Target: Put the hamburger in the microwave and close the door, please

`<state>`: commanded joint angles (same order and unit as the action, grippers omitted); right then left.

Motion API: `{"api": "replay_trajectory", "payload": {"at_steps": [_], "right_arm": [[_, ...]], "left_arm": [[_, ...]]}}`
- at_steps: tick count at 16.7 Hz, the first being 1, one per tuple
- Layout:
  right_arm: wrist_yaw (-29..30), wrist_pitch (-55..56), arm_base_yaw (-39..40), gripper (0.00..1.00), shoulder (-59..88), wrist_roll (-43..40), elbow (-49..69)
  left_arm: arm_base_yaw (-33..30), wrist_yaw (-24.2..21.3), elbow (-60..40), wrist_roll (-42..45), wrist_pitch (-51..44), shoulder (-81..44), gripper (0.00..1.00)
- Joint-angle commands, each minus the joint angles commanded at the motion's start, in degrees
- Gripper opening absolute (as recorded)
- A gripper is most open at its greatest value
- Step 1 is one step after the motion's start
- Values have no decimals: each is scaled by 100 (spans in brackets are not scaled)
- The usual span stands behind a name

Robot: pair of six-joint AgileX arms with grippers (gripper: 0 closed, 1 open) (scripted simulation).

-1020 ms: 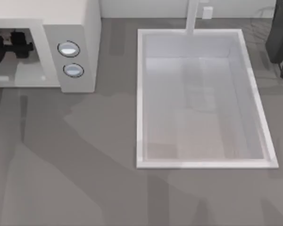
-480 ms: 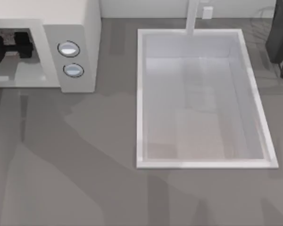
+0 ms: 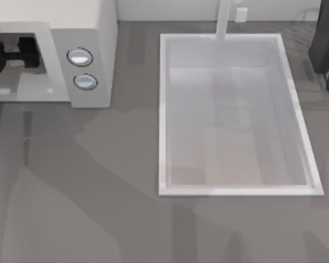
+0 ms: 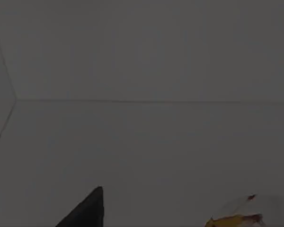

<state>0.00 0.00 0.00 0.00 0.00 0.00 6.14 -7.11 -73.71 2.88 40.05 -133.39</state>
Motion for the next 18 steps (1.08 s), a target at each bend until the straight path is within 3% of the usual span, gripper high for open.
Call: {"api": "replay_trajectory", "payload": {"at_steps": [5, 14, 18], "right_arm": [[0, 0, 0, 100, 0, 0, 0], [0, 0, 0, 100, 0, 0, 0], [0, 0, 0, 100, 0, 0, 0]], "left_arm": [[131, -115, 917, 48, 516, 505, 100], [563, -503, 4540, 201, 2168, 2180, 100], [660, -582, 5109, 235, 2540, 2516, 100]]}}
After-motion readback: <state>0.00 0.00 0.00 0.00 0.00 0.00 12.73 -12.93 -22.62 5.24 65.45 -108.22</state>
